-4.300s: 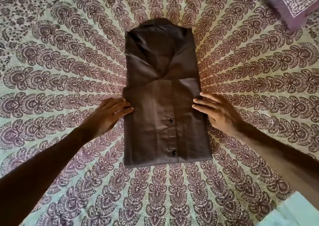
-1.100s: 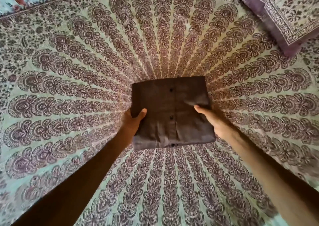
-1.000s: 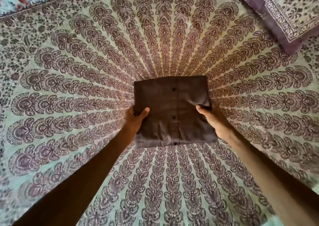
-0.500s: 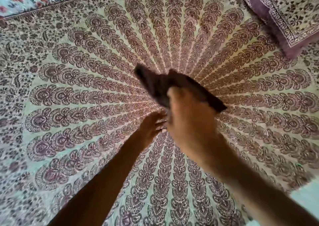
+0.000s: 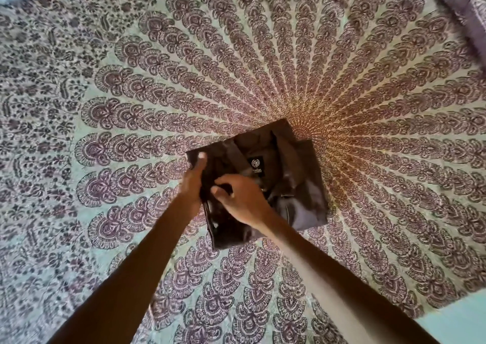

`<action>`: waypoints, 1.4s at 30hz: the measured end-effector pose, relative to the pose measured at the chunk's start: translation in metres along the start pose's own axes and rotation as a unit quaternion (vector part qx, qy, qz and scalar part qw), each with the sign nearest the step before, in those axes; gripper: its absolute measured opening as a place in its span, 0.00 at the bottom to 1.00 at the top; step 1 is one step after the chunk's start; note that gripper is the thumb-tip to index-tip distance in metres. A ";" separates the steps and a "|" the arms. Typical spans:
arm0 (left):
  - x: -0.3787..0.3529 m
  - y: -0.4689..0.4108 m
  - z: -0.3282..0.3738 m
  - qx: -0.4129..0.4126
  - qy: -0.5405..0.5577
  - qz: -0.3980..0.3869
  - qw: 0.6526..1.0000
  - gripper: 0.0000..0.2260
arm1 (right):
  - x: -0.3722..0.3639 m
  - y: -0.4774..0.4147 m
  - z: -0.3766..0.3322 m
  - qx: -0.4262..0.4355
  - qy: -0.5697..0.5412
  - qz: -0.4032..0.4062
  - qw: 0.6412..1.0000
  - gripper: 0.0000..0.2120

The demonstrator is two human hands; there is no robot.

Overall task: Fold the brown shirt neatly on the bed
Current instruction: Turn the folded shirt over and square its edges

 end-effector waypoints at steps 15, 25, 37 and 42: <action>0.012 0.008 0.029 -0.166 -0.483 0.228 0.829 0.20 | 0.152 -0.008 0.118 -0.140 -0.017 0.267 0.953 0.15; 0.031 0.009 0.052 -0.178 -0.307 0.235 0.905 0.11 | 0.159 -0.072 0.084 -0.025 -0.013 0.275 0.961 0.09; 0.036 -0.014 0.058 -0.208 -0.239 0.307 0.898 0.05 | 0.160 -0.084 0.103 -0.039 0.080 0.325 0.941 0.12; 0.029 0.001 0.037 -0.186 -0.146 0.349 0.907 0.12 | 0.166 -0.073 0.108 -0.071 0.055 0.343 0.935 0.12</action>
Point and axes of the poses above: each hand's wrist, its own y-axis away from the middle knuckle, its own x-axis out of the back of the hand, z = x × y, the point moved 6 cm from there along -y, towards the middle knuckle, and after that the axes turned 4 degrees about -y, right-handed, at the moved point
